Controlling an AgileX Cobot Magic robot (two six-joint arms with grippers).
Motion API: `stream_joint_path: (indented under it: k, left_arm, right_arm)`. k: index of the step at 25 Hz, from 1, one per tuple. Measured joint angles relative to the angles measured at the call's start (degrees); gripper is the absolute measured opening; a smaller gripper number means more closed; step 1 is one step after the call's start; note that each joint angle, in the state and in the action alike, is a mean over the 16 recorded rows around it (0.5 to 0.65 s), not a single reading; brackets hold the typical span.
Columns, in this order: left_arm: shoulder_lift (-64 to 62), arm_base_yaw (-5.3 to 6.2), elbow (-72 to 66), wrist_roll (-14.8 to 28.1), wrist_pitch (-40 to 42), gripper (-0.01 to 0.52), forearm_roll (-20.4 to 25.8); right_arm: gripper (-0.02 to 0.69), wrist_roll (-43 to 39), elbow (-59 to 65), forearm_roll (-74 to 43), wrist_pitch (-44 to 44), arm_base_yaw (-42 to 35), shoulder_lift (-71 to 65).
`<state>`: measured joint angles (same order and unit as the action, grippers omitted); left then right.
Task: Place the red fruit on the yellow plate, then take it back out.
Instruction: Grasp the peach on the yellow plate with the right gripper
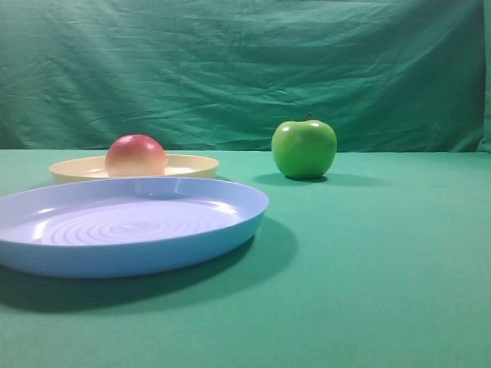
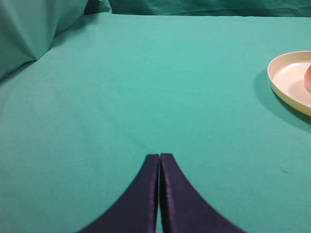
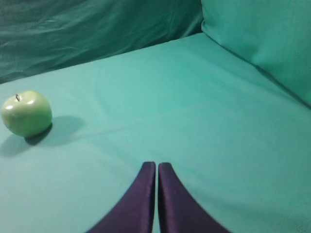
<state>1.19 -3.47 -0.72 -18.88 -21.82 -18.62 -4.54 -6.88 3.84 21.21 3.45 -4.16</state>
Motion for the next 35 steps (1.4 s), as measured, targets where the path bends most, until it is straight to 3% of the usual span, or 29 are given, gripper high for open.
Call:
stream_joint_path:
  k: [20, 35]
  left_arm:
    - [0.0, 0.00, 0.0, 0.0, 0.0, 0.000, 0.0]
    - [0.0, 0.00, 0.0, 0.0, 0.0, 0.000, 0.0]
  right_arm:
    - [0.000, 9.1, -38.6, -0.8, 14.6, 24.2, -37.4]
    - [0.000, 11.1, -46.8, 7.4, 10.7, 27.2, -60.9]
